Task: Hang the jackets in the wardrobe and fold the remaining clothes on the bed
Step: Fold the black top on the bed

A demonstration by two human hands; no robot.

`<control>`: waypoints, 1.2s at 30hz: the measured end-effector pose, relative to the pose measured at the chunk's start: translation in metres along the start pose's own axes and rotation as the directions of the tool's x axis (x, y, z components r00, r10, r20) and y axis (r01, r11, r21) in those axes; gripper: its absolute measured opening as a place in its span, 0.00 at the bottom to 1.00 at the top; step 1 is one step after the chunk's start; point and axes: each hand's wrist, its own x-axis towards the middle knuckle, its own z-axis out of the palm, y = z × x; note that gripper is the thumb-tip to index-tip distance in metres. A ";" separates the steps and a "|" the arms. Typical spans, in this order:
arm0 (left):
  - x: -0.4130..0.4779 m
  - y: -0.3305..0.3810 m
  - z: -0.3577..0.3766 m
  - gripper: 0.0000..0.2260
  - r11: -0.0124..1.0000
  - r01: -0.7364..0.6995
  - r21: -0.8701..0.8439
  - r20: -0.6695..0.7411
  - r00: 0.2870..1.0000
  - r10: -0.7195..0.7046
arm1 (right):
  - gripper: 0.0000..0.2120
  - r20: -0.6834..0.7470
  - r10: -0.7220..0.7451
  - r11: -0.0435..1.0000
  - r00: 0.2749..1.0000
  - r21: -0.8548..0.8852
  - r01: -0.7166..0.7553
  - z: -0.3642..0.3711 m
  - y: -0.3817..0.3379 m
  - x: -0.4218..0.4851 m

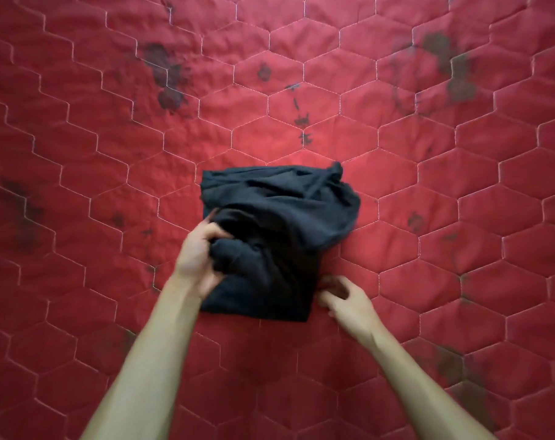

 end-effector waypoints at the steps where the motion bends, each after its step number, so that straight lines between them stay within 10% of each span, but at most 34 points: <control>1: 0.002 -0.002 -0.017 0.23 0.999 0.025 -0.027 -0.039 0.999 -0.026 | 0.14 0.004 0.001 1.000 1.000 0.008 -0.001 0.002 0.000 0.001; 4: 0.008 -0.016 -0.060 0.12 0.993 0.089 -0.078 -0.159 0.982 -0.100 | 0.15 0.016 -0.010 1.000 1.000 0.011 0.010 0.015 -0.006 0.001; 9: 0.019 -0.040 -0.089 0.06 0.889 0.175 0.422 -0.362 0.932 -0.012 | 0.14 -0.084 -0.041 0.981 0.996 -0.191 0.024 0.037 -0.025 0.005; 14: 0.014 -0.059 -0.087 0.17 0.292 0.191 0.937 -0.301 0.866 0.399 | 0.12 -0.109 -0.004 0.967 0.994 -0.253 -0.024 0.041 -0.025 0.005; 21: -0.013 -0.083 -0.091 0.18 0.680 0.440 0.586 -0.436 0.879 -0.192 | 0.10 -0.138 0.102 0.983 0.985 -0.136 -0.121 0.018 0.002 -0.027; 24: -0.021 -0.093 -0.101 0.27 0.655 0.429 0.622 -0.433 0.885 -0.168 | 0.31 -0.263 -0.218 0.851 0.940 -0.523 0.051 0.014 -0.001 -0.035; 27: -0.030 -0.096 -0.094 0.41 0.361 0.359 0.861 -0.426 0.896 0.125 | 0.40 -0.122 -0.488 0.689 0.864 -0.662 0.295 0.024 -0.025 -0.026; 30: -0.035 -0.088 -0.072 0.51 -0.016 0.078 0.997 -0.056 0.832 0.551 | 0.45 -0.015 -0.495 0.587 0.869 -0.743 0.322 0.037 -0.050 -0.003; 32: -0.025 -0.084 -0.061 0.43 -0.233 -0.181 0.956 0.283 0.779 0.560 | 0.40 -0.015 -0.549 0.552 0.836 -0.758 0.348 0.040 -0.066 0.009; 36: 0.007 -0.072 -0.045 0.10 -0.220 -0.477 0.851 0.517 0.685 0.513 | 0.11 -0.023 -0.692 0.545 0.722 -0.673 0.501 0.039 -0.095 0.024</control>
